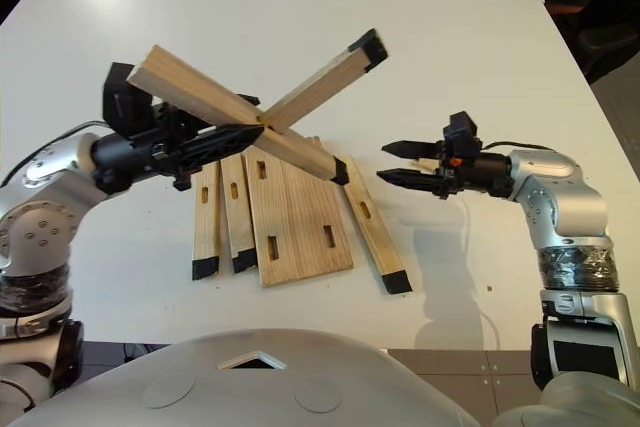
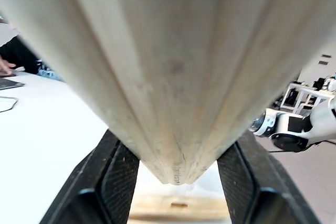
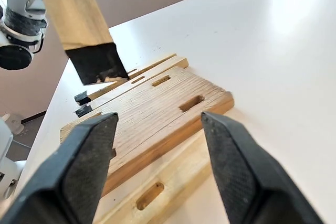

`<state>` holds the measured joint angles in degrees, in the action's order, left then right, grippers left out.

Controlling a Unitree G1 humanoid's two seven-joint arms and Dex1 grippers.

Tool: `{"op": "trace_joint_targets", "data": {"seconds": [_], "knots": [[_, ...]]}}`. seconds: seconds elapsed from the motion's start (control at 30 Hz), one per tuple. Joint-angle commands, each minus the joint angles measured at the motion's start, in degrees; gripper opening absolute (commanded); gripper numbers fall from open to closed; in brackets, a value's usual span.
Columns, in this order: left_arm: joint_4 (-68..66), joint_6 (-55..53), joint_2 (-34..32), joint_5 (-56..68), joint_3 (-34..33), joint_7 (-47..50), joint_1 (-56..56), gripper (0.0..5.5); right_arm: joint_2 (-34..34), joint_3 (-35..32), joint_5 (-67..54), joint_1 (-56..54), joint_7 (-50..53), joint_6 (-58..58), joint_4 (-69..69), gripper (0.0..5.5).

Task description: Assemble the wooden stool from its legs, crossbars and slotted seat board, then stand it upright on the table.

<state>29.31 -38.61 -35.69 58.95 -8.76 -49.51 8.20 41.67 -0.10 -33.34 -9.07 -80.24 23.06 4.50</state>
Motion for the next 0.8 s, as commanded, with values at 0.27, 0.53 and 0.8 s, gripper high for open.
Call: {"op": "trace_joint_targets", "data": {"seconds": [0.27,0.53,0.8], "knots": [[5.2,-4.4,-11.5,5.6,-8.9,-6.8,-6.3,2.04,-0.4,9.1,17.7,8.8,5.3,-15.2,1.9,2.9],[11.1,-5.5,-18.3,6.2,-15.5,-12.8,-15.3,2.04,-0.6,3.0,17.1,12.6,16.0,-15.9,1.8,2.9],[10.6,-3.2,-19.7,1.2,-14.4,-15.8,-18.5,2.04,-1.5,-0.9,12.8,14.0,20.3,-11.2,-7.8,2.9]]}}
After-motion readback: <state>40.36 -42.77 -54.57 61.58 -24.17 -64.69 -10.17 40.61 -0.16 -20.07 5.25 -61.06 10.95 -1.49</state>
